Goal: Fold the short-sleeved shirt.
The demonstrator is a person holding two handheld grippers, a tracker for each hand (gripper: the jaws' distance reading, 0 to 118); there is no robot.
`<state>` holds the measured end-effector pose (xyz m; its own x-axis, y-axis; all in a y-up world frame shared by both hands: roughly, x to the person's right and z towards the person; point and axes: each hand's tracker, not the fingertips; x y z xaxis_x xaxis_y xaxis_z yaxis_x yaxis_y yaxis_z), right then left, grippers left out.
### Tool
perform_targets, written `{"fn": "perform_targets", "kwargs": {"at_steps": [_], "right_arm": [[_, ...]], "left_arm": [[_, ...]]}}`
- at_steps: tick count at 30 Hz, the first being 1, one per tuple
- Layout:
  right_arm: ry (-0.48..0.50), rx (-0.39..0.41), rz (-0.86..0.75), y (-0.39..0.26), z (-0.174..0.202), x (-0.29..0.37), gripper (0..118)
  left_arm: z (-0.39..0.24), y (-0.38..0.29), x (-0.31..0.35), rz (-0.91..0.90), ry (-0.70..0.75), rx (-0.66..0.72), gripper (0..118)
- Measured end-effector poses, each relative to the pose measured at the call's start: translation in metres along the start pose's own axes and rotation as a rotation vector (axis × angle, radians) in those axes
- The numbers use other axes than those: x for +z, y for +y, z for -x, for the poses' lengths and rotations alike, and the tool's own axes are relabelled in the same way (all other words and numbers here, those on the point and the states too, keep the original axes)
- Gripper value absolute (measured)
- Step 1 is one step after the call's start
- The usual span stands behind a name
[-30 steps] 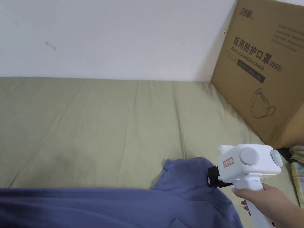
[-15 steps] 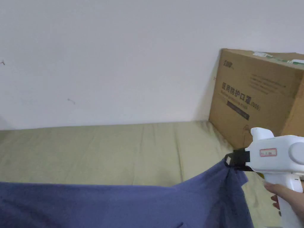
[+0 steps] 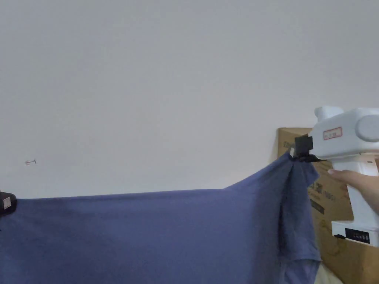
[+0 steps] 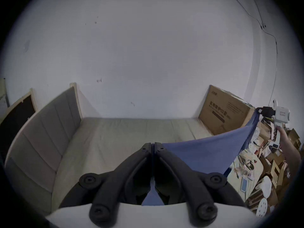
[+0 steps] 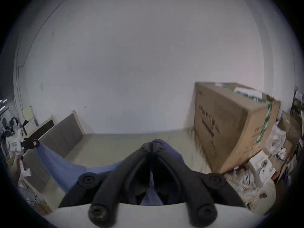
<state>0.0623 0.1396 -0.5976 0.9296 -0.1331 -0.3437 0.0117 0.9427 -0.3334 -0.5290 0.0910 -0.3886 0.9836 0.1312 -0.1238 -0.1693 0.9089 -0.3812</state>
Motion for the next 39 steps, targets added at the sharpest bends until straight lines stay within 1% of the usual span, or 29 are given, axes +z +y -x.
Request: {"fn": "perform_targets", "kwargs": {"at_steps": [2, 4, 6, 9, 10, 13, 17, 20, 21, 23, 26, 28, 29, 31, 33, 34, 36, 37, 39], "right_arm": [[-0.023, -0.005, -0.043, 0.026, 0.004, -0.018, 3], [-0.07, 0.006, -0.076, 0.052, 0.012, -0.038, 3], [-0.083, -0.001, -0.1, 0.073, 0.015, -0.057, 3], [-0.093, -0.037, -0.154, 0.102, 0.022, -0.076, 3], [-0.098, -0.036, -0.168, 0.11, 0.023, -0.082, 3], [-0.139, 0.015, -0.199, 0.125, 0.033, -0.096, 3], [-0.151, 0.032, -0.196, 0.114, 0.036, -0.12, 3], [-0.149, 0.049, -0.128, 0.073, 0.031, -0.15, 3], [-0.159, 0.062, -0.084, 0.05, 0.028, -0.162, 3], [-0.156, 0.06, 0.005, -0.005, 0.019, -0.183, 3], [-0.118, 0.017, 0.187, -0.113, -0.002, -0.206, 3], [-0.118, -0.022, 0.339, -0.201, -0.017, -0.211, 3], [-0.113, -0.023, 0.422, -0.24, -0.022, -0.208, 3], [-0.098, 0.007, 0.576, -0.323, -0.029, -0.191, 3], [-0.107, 0.053, 0.658, -0.383, -0.037, -0.157, 3], [-0.097, 0.03, 0.708, -0.407, -0.041, -0.136, 3], [-0.077, -0.023, 0.795, -0.441, -0.056, -0.095, 3], [-0.067, -0.035, 0.817, -0.451, -0.068, -0.076, 3], [-0.053, -0.001, 0.83, -0.464, -0.085, -0.041, 3]], "left_arm": [[-0.001, 0.018, -0.014, -0.035, 0.011, -0.001, 1], [-0.001, 0.037, -0.03, -0.075, 0.025, -0.007, 1], [-0.001, 0.053, -0.046, -0.111, 0.037, -0.001, 1], [-0.001, 0.075, -0.071, -0.151, 0.057, 0.002, 1], [-0.001, 0.082, -0.08, -0.163, 0.068, -0.009, 1], [-0.001, 0.096, -0.104, -0.18, 0.09, -0.042, 1], [-0.005, 0.098, -0.135, -0.185, 0.139, -0.077, 1], [-0.003, 0.075, -0.159, -0.169, 0.136, -0.062, 1], [-0.001, 0.059, -0.169, -0.134, 0.117, -0.032, 1], [0.001, 0.021, -0.186, -0.056, 0.122, -0.024, 1], [0.007, -0.062, -0.208, 0.11, 0.089, -0.005, 1], [0.012, -0.127, -0.218, 0.25, 0.056, 0.019, 1], [0.015, -0.156, -0.219, 0.316, 0.052, 0.039, 1], [0.02, -0.222, -0.213, 0.432, 0.044, 0.062, 1], [0.025, -0.275, -0.195, 0.538, 0.038, 0.042, 1], [0.027, -0.299, -0.18, 0.568, 0.034, 0.038, 1], [0.033, -0.334, -0.148, 0.614, 0.028, 0.048, 1], [0.037, -0.346, -0.13, 0.623, 0.03, 0.054, 1], [0.04, -0.369, -0.099, 0.661, 0.021, 0.033, 1]]}}
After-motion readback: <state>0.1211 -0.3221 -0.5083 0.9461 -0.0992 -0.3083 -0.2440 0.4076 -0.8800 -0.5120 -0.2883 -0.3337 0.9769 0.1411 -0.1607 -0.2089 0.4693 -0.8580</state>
